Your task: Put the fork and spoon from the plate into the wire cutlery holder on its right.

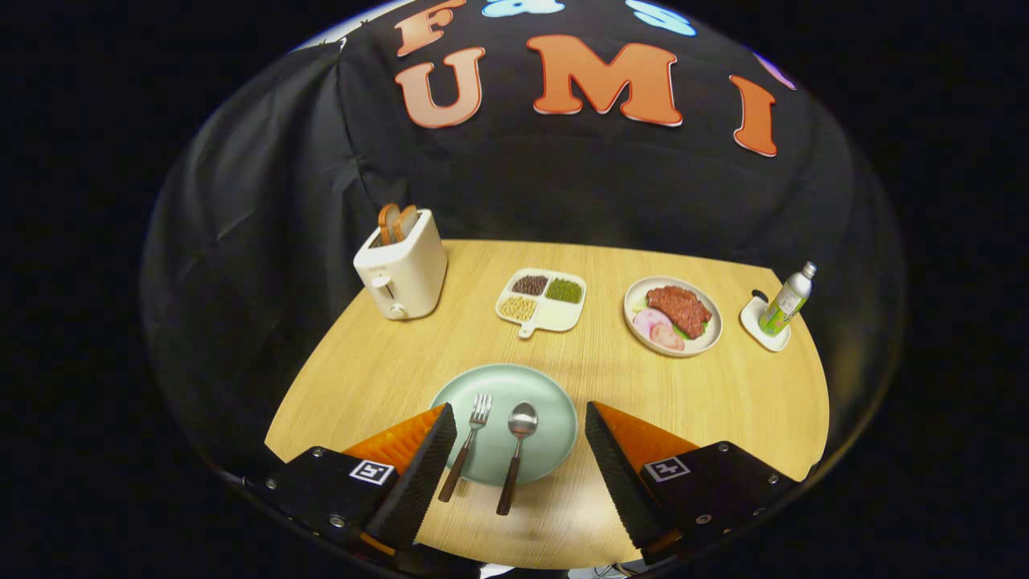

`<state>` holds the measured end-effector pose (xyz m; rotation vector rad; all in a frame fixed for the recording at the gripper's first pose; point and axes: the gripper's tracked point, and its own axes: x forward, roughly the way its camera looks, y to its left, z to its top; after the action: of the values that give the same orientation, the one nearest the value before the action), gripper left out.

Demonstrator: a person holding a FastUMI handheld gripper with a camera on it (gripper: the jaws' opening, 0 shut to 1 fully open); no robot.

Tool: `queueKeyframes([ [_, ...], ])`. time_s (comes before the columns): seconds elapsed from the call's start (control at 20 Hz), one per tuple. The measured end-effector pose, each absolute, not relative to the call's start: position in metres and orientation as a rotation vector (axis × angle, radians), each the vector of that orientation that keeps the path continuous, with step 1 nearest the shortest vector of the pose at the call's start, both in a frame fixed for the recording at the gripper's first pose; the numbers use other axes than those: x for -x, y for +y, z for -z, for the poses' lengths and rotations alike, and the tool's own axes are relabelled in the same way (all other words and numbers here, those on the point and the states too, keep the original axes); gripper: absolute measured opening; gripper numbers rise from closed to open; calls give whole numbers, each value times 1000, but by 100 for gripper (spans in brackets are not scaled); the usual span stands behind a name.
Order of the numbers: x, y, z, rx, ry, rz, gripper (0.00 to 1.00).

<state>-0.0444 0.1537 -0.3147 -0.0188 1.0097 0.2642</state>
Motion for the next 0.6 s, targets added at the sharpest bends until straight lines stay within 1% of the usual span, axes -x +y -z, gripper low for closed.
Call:
queueKeyframes([
  [0.2,64,155,367,95,1184,-286,95],
  [0.3,67,156,386,115,1237,-286,90],
  [0.35,72,156,396,120,1270,-286,85],
  [0.5,79,157,422,135,1358,-281,80],
  [0.6,82,157,436,151,1405,-274,74],
])
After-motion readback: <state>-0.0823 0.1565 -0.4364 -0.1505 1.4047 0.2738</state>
